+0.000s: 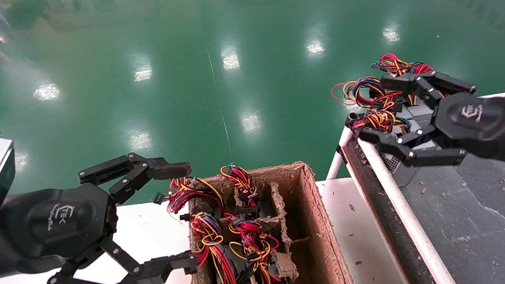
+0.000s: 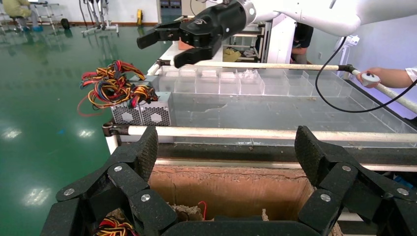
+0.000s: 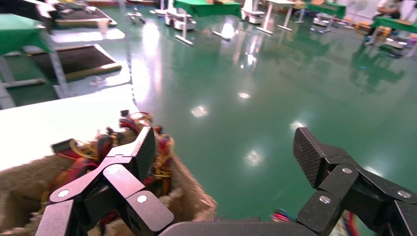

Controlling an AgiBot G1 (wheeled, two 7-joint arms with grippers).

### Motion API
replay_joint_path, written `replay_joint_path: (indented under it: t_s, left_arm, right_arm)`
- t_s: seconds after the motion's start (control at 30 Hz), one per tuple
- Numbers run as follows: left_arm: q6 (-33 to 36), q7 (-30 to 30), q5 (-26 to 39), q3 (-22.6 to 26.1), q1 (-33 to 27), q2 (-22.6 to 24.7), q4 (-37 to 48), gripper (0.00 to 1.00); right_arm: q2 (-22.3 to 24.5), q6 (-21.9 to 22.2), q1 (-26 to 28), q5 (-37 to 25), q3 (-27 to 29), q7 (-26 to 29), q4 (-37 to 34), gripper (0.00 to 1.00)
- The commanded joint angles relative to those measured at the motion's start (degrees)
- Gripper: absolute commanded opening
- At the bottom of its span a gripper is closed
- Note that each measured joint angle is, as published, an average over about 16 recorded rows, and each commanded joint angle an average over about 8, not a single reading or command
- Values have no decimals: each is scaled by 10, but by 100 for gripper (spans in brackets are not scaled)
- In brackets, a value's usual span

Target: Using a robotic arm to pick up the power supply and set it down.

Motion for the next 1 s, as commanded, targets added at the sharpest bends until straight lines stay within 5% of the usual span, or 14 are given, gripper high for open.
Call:
replay_joint_path:
  t_s: [0.03, 1.0]
  left_arm:
    - [0, 0, 0, 0, 0, 0, 0, 100]
    - [0, 0, 0, 0, 0, 0, 0, 100]
  right_arm:
    - [2, 0, -11, 7, 2, 8, 19, 100]
    - [27, -3, -167, 105, 28, 122, 280, 100]
